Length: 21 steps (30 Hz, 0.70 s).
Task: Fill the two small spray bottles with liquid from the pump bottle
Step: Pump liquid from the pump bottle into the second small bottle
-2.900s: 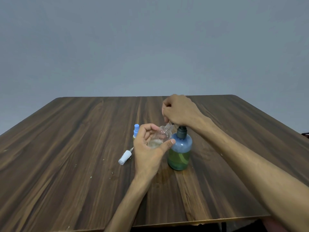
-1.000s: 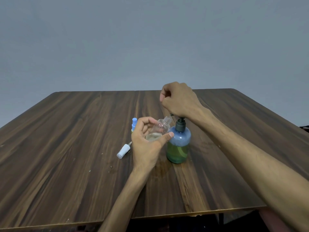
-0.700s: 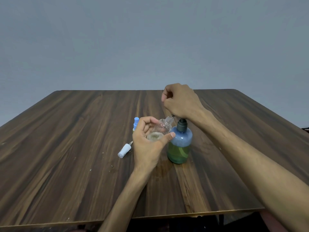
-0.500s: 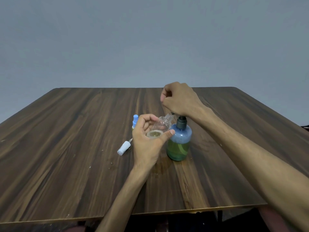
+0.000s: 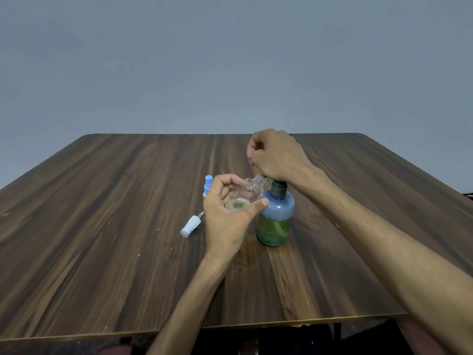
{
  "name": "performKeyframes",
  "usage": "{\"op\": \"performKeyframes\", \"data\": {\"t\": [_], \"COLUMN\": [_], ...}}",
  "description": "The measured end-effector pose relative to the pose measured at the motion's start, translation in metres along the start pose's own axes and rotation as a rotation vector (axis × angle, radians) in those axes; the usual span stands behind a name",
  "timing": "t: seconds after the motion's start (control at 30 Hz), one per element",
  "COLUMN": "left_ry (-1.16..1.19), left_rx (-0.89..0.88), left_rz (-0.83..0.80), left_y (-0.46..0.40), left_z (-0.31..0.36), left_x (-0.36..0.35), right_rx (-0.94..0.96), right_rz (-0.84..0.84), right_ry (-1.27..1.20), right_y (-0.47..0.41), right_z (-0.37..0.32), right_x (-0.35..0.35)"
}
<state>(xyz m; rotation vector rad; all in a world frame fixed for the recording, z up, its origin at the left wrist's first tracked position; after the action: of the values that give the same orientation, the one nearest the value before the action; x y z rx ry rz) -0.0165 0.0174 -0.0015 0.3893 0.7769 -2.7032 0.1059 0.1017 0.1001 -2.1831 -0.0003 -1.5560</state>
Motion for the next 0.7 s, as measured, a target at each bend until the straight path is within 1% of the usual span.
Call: {"op": "performKeyframes", "data": {"t": [0.1,0.23,0.37,0.5,0.53,0.63,0.7], "left_ry": [0.002,-0.004,-0.002,0.003,0.001,0.009,0.012], "left_rx": [-0.006,0.004,0.003,-0.006,-0.009,0.003,0.009], "left_rz": [-0.014,-0.004,-0.028,-0.012,-0.009,-0.012,-0.018], "left_y": [0.0,-0.001,0.0,-0.001,0.0,0.001,0.0], "left_z": [0.0,-0.003,-0.001,-0.002,0.0,-0.001,-0.002], "left_x": [-0.001,0.0,-0.003,0.0,0.0,-0.001,-0.002], "right_rx": [0.005,0.018,0.019,0.001,0.005,0.02,0.013], "right_rz": [0.086,0.013,0.08,-0.033,-0.04,0.005,-0.002], "right_ry": [-0.009,-0.001,-0.021,-0.027,-0.027,-0.077,-0.097], "right_y": [-0.002,0.001,-0.003,0.0,0.001,-0.002,0.0], "right_z": [-0.001,-0.003,-0.002,0.0,-0.001,-0.002,-0.001], "right_x": [0.012,0.0,0.012,-0.005,-0.004,0.007,0.003]}}
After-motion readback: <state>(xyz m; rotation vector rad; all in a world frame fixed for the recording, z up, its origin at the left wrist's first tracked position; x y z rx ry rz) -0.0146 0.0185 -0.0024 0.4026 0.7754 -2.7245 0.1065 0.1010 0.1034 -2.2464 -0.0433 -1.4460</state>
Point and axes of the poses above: each hand's wrist, its own y-axis away from the middle knuckle, its own x-axis out of the back of the hand, z = x × y, the point moved 10 cm from there along -y, towards the middle knuckle, and after that the axes turned 11 degrees about y, right-handed, at the moved point
